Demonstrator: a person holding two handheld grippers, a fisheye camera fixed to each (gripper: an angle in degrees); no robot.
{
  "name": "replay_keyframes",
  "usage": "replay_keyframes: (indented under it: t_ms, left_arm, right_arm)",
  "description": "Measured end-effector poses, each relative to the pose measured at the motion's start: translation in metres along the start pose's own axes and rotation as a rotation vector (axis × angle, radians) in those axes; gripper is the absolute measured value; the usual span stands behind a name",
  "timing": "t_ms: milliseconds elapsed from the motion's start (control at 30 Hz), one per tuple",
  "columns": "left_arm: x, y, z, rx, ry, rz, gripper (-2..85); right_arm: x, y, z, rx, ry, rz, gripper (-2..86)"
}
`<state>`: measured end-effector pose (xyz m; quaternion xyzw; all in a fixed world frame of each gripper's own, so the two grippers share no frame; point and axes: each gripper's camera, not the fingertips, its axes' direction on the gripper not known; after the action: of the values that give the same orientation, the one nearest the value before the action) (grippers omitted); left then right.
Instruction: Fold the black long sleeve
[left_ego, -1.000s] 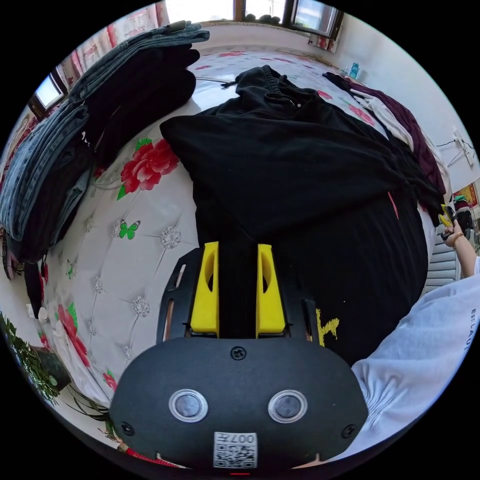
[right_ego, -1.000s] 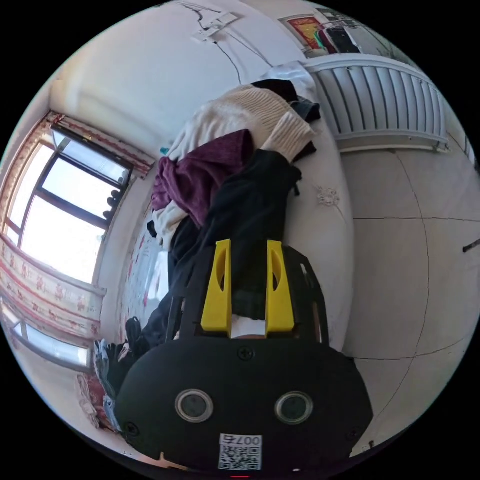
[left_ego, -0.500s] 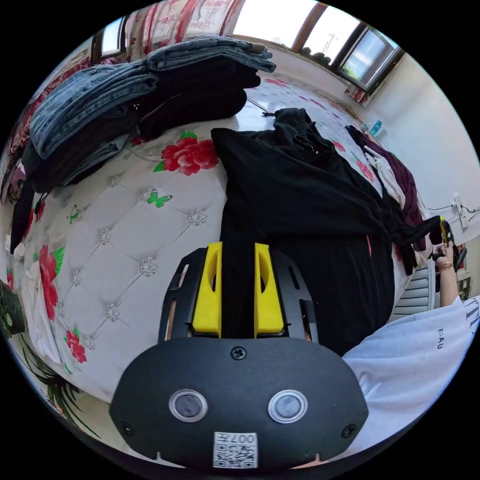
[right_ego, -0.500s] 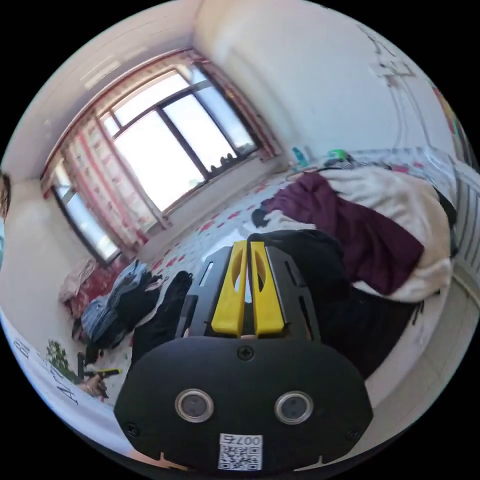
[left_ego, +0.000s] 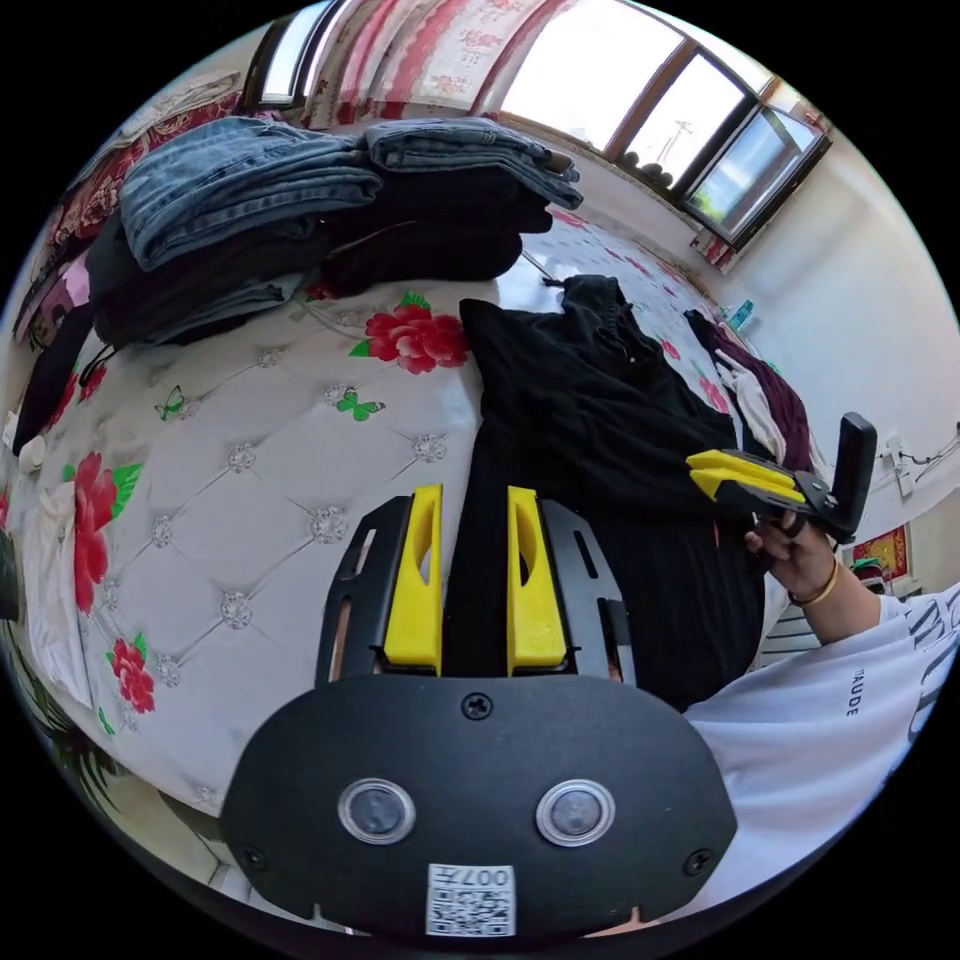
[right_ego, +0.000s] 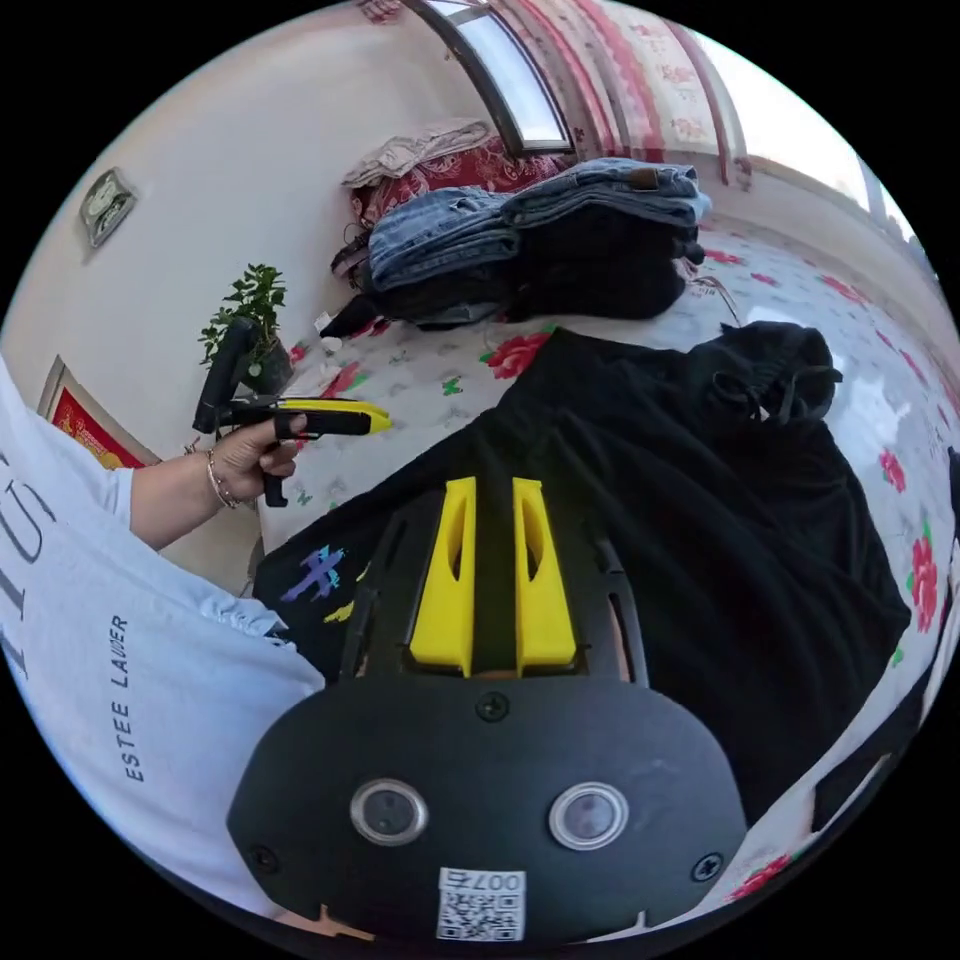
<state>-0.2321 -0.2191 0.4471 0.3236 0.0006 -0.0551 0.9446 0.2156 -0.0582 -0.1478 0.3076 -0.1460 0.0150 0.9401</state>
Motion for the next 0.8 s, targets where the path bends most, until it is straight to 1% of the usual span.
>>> replay_keyframes:
  t_ms: [67, 133, 233, 300, 333, 400, 467, 500, 567, 667, 733, 800]
  left_arm:
    - [-0.005, -0.014, 0.000, 0.008, 0.037, 0.024, 9.1]
    - [-0.003, -0.041, 0.004, 0.019, 0.080, 0.077, 9.1]
    - [0.018, -0.111, 0.024, 0.034, 0.163, 0.188, 9.8]
    - [0.045, -0.180, 0.054, 0.035, 0.238, 0.271, 11.0]
    - [0.052, -0.198, 0.063, 0.032, 0.255, 0.284, 11.3]
    - [0.081, -0.266, 0.104, 0.006, 0.297, 0.333, 12.4]
    - [0.100, -0.312, 0.140, -0.030, 0.297, 0.342, 13.0]
    - [0.109, -0.337, 0.162, -0.047, 0.294, 0.329, 13.3]
    - [0.119, -0.367, 0.193, -0.065, 0.296, 0.299, 13.5]
    - [0.137, -0.391, 0.234, -0.099, 0.309, 0.286, 13.1]
    - [0.141, -0.393, 0.249, -0.083, 0.308, 0.258, 11.6]
    - [0.145, -0.390, 0.250, -0.063, 0.332, 0.237, 4.6]
  right_arm:
    - [0.029, -0.002, -0.017, 0.083, 0.052, 0.055, 4.4]
    - [0.070, -0.012, -0.033, 0.111, 0.099, 0.132, 5.0]
    - [0.153, -0.035, -0.059, 0.149, 0.142, 0.296, 6.1]
    - [0.200, -0.050, -0.069, 0.192, 0.167, 0.382, 6.8]
    - [0.231, -0.059, -0.073, 0.228, 0.169, 0.442, 7.3]
    - [0.276, -0.075, -0.071, 0.252, 0.150, 0.509, 7.7]
    - [0.328, -0.098, -0.055, 0.247, 0.129, 0.566, 8.3]
    - [0.340, -0.103, -0.049, 0.241, 0.116, 0.575, 8.4]
    - [0.379, -0.122, -0.019, 0.189, 0.074, 0.588, 8.9]
    - [0.411, -0.135, 0.023, 0.136, 0.048, 0.591, 8.8]
    - [0.424, -0.136, 0.049, 0.096, -0.002, 0.608, 7.8]
    - [0.427, -0.137, 0.067, 0.055, -0.060, 0.601, 5.8]
